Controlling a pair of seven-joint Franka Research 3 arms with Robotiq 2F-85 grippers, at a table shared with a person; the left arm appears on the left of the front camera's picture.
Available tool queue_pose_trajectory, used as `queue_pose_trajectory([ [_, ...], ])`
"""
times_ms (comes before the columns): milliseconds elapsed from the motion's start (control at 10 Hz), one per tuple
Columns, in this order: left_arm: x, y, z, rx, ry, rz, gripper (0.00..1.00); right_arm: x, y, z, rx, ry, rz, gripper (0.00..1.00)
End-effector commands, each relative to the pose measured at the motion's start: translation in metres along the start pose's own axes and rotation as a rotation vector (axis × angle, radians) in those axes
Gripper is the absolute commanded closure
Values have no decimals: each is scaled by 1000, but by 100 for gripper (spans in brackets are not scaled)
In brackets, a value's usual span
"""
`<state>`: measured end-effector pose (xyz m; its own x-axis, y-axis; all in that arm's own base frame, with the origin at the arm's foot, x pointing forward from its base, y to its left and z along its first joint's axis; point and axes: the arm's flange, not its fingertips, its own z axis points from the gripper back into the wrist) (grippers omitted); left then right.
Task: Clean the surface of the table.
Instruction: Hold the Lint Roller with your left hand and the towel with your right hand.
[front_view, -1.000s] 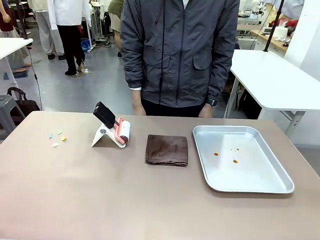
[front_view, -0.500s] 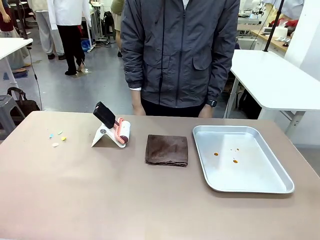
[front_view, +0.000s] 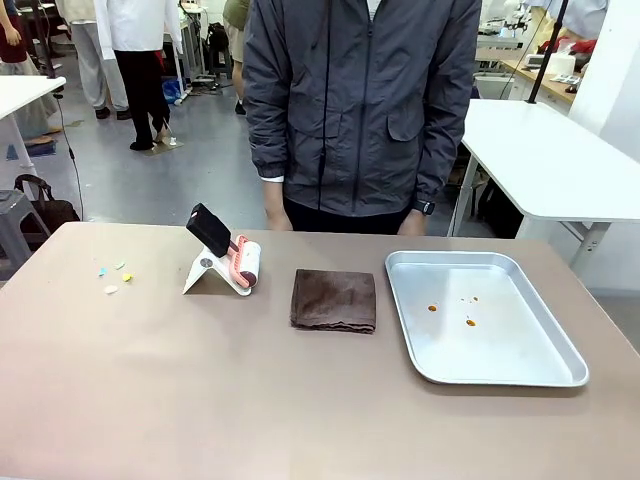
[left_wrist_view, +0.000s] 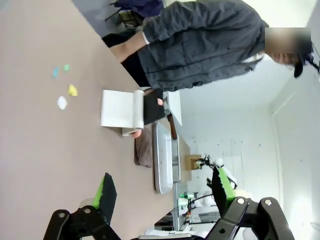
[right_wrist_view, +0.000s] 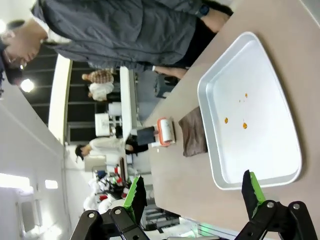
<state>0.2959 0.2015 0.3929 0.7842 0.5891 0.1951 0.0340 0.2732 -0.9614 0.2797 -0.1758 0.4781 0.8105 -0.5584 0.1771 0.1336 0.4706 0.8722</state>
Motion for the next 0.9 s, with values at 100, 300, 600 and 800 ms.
queue_pose_trajectory([
  [100,15,-50,-40,-113,38,-126,0,-18,64,-72,-97,119,219,0],
  [300,18,-87,-93,-120,104,-163,0,-32,105,-141,-184,259,358,0],
  [600,-2,-133,-189,-28,329,-250,0,-61,150,-234,-233,416,540,0],
  [800,-18,-151,-245,124,426,-306,0,-86,163,-300,-334,464,576,0],
])
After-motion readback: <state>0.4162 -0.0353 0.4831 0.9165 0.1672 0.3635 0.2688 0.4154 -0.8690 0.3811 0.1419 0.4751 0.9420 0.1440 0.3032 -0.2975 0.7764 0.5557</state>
